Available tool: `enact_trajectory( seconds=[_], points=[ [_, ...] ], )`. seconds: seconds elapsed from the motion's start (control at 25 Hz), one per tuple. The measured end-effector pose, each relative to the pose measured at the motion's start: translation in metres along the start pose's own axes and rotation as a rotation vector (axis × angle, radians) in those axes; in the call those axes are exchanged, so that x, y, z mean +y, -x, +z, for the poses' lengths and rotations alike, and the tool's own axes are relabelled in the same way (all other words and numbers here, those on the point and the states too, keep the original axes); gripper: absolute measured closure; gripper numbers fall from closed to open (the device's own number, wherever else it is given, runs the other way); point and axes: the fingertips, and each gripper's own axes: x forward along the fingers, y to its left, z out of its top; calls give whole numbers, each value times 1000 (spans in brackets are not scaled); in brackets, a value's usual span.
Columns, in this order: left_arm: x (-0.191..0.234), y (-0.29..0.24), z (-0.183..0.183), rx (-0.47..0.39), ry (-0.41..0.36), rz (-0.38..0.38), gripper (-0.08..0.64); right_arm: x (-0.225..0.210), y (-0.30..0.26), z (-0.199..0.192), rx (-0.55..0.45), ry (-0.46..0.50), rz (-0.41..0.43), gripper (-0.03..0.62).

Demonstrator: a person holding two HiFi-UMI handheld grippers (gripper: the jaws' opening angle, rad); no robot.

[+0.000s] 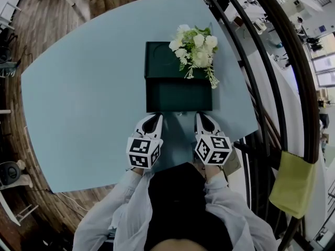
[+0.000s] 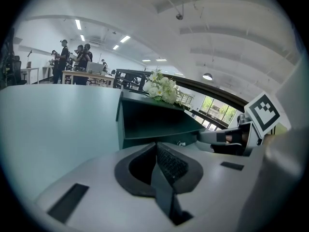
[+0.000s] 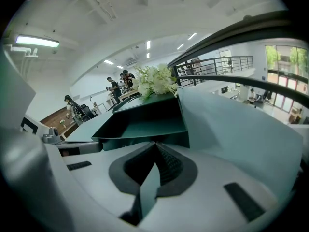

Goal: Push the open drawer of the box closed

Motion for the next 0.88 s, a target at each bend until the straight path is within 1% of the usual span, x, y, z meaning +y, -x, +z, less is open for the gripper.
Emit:
enact_trajectory(
  seconds=[0.88],
  points=[
    [12, -16, 22, -37, -18, 31, 538, 3, -14, 24, -34, -10, 15, 584]
  ],
)
